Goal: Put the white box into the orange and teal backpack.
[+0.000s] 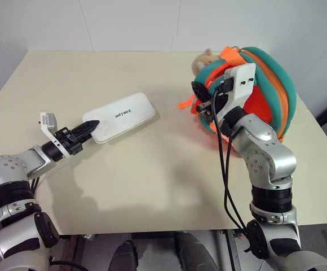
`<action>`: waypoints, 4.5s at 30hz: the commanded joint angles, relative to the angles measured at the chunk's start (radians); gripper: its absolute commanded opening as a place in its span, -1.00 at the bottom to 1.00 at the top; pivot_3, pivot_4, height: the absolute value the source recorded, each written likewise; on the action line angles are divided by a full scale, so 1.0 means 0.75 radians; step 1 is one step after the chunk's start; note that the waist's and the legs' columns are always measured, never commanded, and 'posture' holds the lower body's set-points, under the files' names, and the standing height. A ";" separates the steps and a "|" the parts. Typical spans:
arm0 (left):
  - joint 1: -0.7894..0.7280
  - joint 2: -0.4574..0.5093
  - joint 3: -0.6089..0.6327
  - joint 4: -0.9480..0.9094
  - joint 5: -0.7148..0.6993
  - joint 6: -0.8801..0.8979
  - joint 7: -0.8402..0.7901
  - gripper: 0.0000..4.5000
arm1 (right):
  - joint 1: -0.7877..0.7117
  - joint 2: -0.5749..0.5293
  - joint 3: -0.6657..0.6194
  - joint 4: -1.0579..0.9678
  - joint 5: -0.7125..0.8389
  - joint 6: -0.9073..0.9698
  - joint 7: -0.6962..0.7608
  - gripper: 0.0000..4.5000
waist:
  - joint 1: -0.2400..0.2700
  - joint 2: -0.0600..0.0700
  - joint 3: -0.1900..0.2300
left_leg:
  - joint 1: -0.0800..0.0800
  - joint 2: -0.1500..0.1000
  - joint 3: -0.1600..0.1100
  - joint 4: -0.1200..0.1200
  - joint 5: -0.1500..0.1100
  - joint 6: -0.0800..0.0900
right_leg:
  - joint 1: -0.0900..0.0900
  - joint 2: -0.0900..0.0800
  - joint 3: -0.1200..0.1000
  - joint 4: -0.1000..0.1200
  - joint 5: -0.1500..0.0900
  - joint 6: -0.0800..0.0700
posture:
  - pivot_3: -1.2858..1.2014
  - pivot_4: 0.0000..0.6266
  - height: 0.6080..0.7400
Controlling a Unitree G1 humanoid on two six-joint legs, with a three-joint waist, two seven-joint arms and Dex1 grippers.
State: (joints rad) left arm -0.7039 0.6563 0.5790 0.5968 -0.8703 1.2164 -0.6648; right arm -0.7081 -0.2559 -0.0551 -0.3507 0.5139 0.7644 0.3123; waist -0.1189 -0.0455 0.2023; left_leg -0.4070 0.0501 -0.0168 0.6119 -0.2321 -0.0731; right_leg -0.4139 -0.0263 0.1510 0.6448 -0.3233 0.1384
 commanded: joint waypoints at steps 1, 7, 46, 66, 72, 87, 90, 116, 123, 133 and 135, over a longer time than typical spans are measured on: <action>-0.054 0.057 -0.003 0.022 0.008 -0.043 -0.065 -0.42 | -0.072 -0.026 -0.018 -0.187 0.222 0.164 0.069 -1.00 | 0.000 0.000 0.000 | 0.000 0.000 0.000 0.000 0.000 0.000 | 0.000 0.000 0.000 0.000 0.000 0.000 | 0.03 -0.52 1.00; -0.109 0.120 -0.038 0.100 0.050 -0.082 -0.126 -0.42 | -0.130 -0.142 -0.052 -0.311 0.600 0.394 0.188 -1.00 | 0.015 0.000 0.000 | -0.002 0.000 0.000 -0.001 0.000 0.000 | -0.002 0.000 -0.001 -0.001 -0.001 -0.002 | 0.03 -0.52 1.00; 0.192 0.411 0.132 -0.431 -0.112 -0.464 -0.946 -0.42 | 0.413 -0.549 0.060 -0.175 0.485 -0.245 1.184 -1.00 | 0.051 0.000 0.000 | -0.020 0.001 -0.003 0.011 0.000 0.001 | -0.017 0.000 -0.007 0.008 -0.003 -0.004 | 0.03 -0.52 1.00; 0.166 0.465 -0.157 -0.478 0.019 -0.698 -1.159 -0.42 | 0.390 -0.521 0.080 -0.143 0.436 -0.268 1.185 -1.00 | 0.051 0.000 0.000 | -0.020 0.001 -0.003 0.018 -0.001 0.001 | -0.016 0.001 -0.006 0.013 -0.003 -0.004 | 0.03 -0.52 1.00; 0.135 0.484 -0.252 -0.445 0.088 -0.777 -1.193 -0.42 | 0.399 -0.522 0.078 -0.151 0.433 -0.272 1.175 -1.00 | 0.051 0.000 0.000 | -0.020 0.001 -0.003 0.021 -0.001 0.001 | -0.015 0.001 -0.006 0.014 -0.003 -0.003 | 0.03 -0.52 1.00; -0.173 0.397 -0.678 -0.336 0.404 -1.023 -1.172 -0.42 | 0.378 -0.511 0.097 -0.124 0.418 -0.288 1.171 -1.00 | 0.061 0.000 0.000 | -0.019 0.001 -0.004 0.024 -0.001 0.002 | -0.013 0.002 -0.006 0.016 -0.003 -0.002 | 0.03 -0.52 1.00; -0.299 0.292 -0.766 -0.306 0.467 -1.053 -1.130 -0.42 | 0.365 -0.502 0.109 -0.110 0.404 -0.294 1.178 -1.00 | 0.072 0.000 0.000 | -0.019 0.000 -0.004 0.025 -0.001 0.002 | -0.012 0.002 -0.006 0.016 -0.002 -0.002 | 0.03 -0.52 1.00; -0.548 -0.131 -0.979 -0.366 0.709 -0.817 -0.873 0.90 | 0.387 -0.467 0.104 -0.148 0.387 -0.308 1.086 -1.00 | 0.084 0.000 0.000 | -0.017 -0.001 -0.007 0.032 0.000 0.004 | -0.005 0.003 -0.004 0.014 0.001 0.005 | 0.03 -0.52 1.00; -0.500 -0.008 -0.863 -0.527 0.633 -0.685 -0.845 0.99 | 0.378 -0.455 0.114 -0.134 0.383 -0.314 1.086 -1.00 | 0.083 0.000 0.000 | -0.018 -0.001 -0.008 0.030 0.000 0.004 | -0.005 0.003 -0.005 0.013 0.001 0.005 | 0.03 -0.52 1.00; -0.360 0.009 -0.668 -0.682 0.555 -0.667 -0.639 0.99 | 0.355 -0.439 0.124 -0.100 0.369 -0.320 1.106 -1.00 | 0.086 0.000 0.000 | -0.017 -0.001 -0.009 0.031 0.000 0.004 | -0.004 0.003 -0.005 0.013 0.001 0.005 | 0.03 -0.52 1.00; -0.340 -0.011 -0.605 -0.707 0.514 -0.668 -0.589 0.99 | 0.351 -0.434 0.124 -0.097 0.367 -0.320 1.108 -1.00 | 0.085 0.000 0.000 | -0.017 -0.001 -0.010 0.031 0.000 0.004 | -0.004 0.003 -0.006 0.013 0.001 0.005 | 0.03 -0.52 1.00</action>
State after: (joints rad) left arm -0.9547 0.6486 0.0652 0.1226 -0.4448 0.7337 -1.1405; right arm -0.4266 -0.5871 0.0401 -0.4164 0.7786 0.5454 1.1361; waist -0.0551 -0.0452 0.2026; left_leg -0.4201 0.0492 -0.0242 0.6354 -0.2325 -0.0700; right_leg -0.4166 -0.0239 0.1467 0.6545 -0.3223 0.1421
